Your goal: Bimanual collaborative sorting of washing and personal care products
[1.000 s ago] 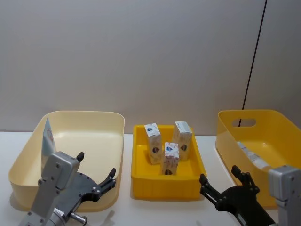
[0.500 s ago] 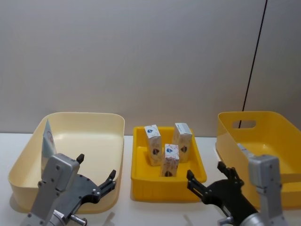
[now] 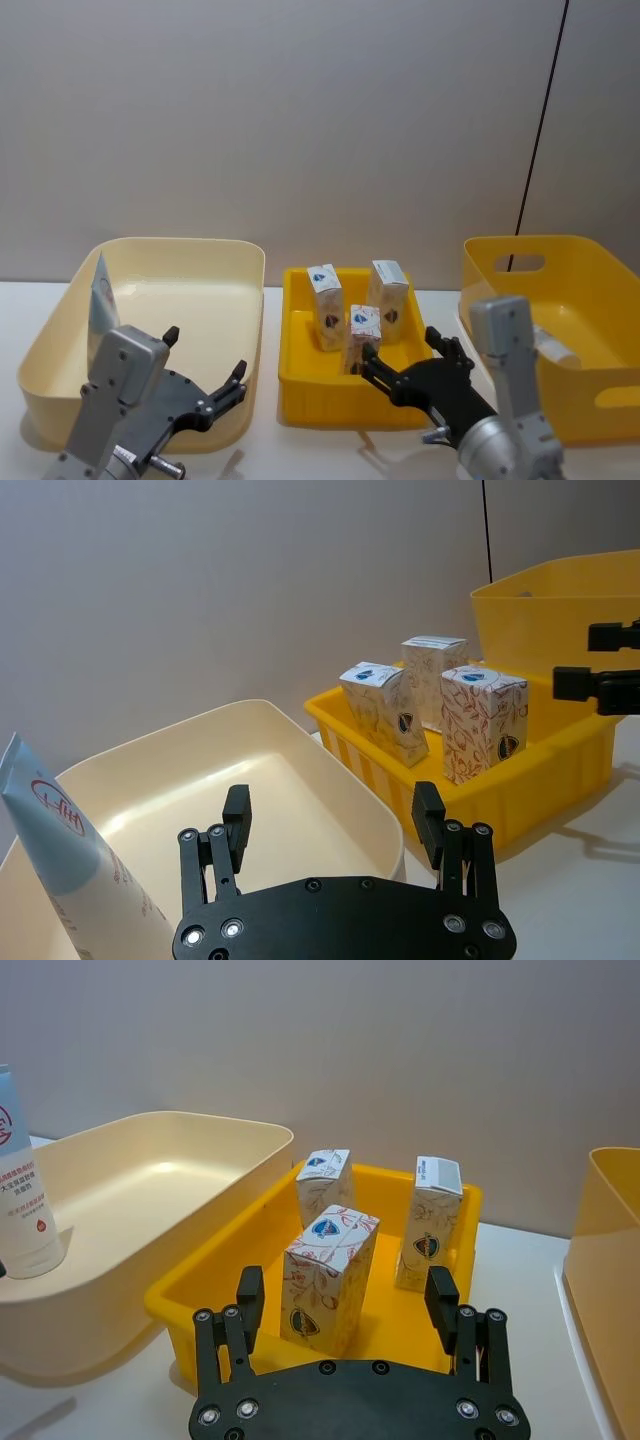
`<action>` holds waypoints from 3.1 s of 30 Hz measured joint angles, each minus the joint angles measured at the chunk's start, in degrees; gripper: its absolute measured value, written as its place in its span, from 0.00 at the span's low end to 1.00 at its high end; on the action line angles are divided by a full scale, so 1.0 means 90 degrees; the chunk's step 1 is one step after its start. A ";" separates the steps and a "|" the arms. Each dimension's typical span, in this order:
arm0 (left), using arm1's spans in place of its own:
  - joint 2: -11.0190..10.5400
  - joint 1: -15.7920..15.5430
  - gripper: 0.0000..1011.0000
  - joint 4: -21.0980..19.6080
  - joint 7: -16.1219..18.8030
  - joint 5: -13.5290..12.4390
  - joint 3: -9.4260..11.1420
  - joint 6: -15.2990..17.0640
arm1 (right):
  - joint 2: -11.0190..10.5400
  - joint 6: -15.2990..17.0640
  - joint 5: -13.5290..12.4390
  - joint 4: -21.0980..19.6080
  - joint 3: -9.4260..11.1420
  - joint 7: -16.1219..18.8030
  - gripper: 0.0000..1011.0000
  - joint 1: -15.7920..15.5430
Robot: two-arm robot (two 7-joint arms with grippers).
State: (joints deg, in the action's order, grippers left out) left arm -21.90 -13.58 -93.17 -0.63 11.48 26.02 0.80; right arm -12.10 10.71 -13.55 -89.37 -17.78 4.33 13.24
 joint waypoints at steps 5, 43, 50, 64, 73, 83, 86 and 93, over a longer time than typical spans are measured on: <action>0.0000 0.0000 0.99 0.0000 0.0000 0.0000 0.0000 0.0000 | 0.0177 0.0137 0.0064 0.0271 -0.0054 -0.0087 0.99 0.0236; 0.0000 0.0000 0.99 0.0000 0.0000 0.0000 0.0000 -0.0001 | 0.1057 0.0449 0.0306 0.1857 -0.0145 -0.0497 0.64 0.1247; 0.0000 0.0000 0.99 0.0000 0.0000 0.0000 0.0000 -0.0001 | 0.1065 0.0437 0.0317 0.1865 -0.0131 -0.0497 0.45 0.1254; 0.0000 0.0000 0.99 0.0000 0.0000 0.0000 0.0000 -0.0001 | 0.0918 -0.0028 0.0340 0.1455 0.0059 -0.0365 0.45 0.1172; 0.0000 0.0000 0.99 0.0000 0.0000 0.0000 0.0000 -0.0001 | 0.0752 -0.0337 0.0324 0.0970 0.0331 -0.0304 0.45 0.1115; 0.0000 0.0000 0.99 0.0000 0.0000 0.0001 0.0000 -0.0001 | 0.0436 -0.0496 0.0232 0.0192 0.0935 -0.0339 0.45 0.0856; 0.0000 0.0000 0.99 0.0000 0.0000 0.0000 0.0000 -0.0001 | 0.0325 -0.0412 0.0188 -0.0068 0.1162 -0.0396 0.44 0.0700; 0.0000 0.0000 0.99 0.0000 0.0000 0.0000 0.0000 -0.0001 | 0.0169 -0.0056 0.0125 -0.0483 0.1500 -0.0496 0.45 0.0384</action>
State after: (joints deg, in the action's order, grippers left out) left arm -21.89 -13.59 -93.18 -0.63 11.48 26.03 0.79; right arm -10.58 10.20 -12.43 -93.72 -4.27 -0.14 16.69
